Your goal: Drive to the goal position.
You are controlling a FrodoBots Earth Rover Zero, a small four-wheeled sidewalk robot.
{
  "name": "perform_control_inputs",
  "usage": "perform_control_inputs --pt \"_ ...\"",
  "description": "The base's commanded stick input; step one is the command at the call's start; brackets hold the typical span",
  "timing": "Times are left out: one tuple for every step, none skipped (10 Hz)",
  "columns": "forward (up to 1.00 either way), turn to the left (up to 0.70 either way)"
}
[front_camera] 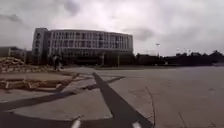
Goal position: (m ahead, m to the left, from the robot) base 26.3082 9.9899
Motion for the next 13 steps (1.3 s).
perform_control_inputs --pt "0.7 0.0" --pt "0.7 0.0" --pt "0.7 0.0" --pt "0.7 0.0" --pt "0.7 0.0" --pt "0.7 0.0" --pt "0.7 0.0" --pt "0.7 0.0" --pt "0.7 0.0" --pt "0.7 0.0" --pt "0.7 0.0" --pt "0.7 0.0" --pt "0.7 0.0"
